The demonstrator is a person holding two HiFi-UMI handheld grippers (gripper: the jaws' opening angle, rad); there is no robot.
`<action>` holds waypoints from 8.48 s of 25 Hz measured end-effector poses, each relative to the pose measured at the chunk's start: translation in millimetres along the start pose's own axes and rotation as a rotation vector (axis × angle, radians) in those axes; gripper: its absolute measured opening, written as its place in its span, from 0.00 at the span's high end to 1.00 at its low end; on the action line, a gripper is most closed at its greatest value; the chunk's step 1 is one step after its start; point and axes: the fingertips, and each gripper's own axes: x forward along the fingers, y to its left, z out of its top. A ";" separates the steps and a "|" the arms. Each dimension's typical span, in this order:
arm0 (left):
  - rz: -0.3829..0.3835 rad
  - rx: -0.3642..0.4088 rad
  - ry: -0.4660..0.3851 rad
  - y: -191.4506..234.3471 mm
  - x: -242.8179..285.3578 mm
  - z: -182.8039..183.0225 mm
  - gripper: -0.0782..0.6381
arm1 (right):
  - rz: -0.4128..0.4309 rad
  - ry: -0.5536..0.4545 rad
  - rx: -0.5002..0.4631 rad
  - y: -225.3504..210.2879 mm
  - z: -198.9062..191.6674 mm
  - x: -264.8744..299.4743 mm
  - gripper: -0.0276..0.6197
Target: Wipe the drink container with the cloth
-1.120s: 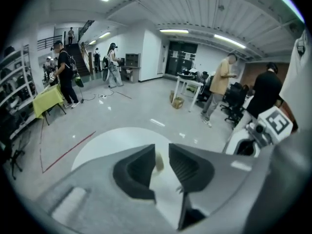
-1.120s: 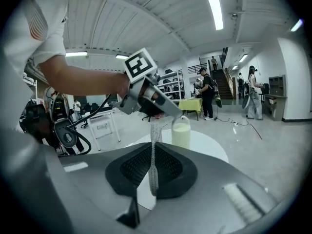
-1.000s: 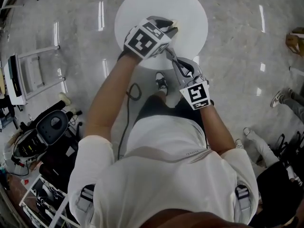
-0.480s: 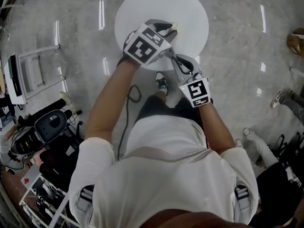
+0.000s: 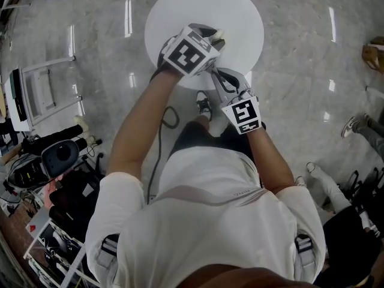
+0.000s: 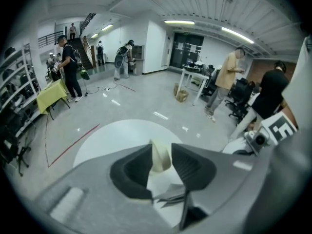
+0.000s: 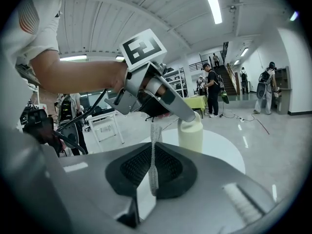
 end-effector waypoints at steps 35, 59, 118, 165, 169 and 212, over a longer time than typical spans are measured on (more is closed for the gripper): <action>-0.028 -0.025 0.029 0.9 8.1 -4.6 0.80 | -0.300 0.068 0.081 -59.8 -45.0 60.5 0.94; -0.030 -0.032 0.014 -1.3 6.6 -2.4 0.80 | -0.279 0.056 0.006 -94.9 -13.7 19.8 0.94; -0.053 -0.004 -0.053 -2.3 5.7 -6.0 0.81 | -0.013 0.285 -0.028 -129.8 -72.2 49.4 0.94; -0.079 0.123 -0.051 -2.6 11.9 -0.6 0.81 | 0.818 0.637 -0.496 -144.7 -48.4 97.4 0.94; -0.073 0.110 -0.064 -0.3 9.0 -2.6 0.81 | 0.647 0.446 -0.450 -147.2 8.3 93.6 0.94; 0.563 -0.037 -1.067 -117.4 -421.1 77.2 0.89 | -0.243 -0.619 -0.220 16.1 346.1 -310.5 0.94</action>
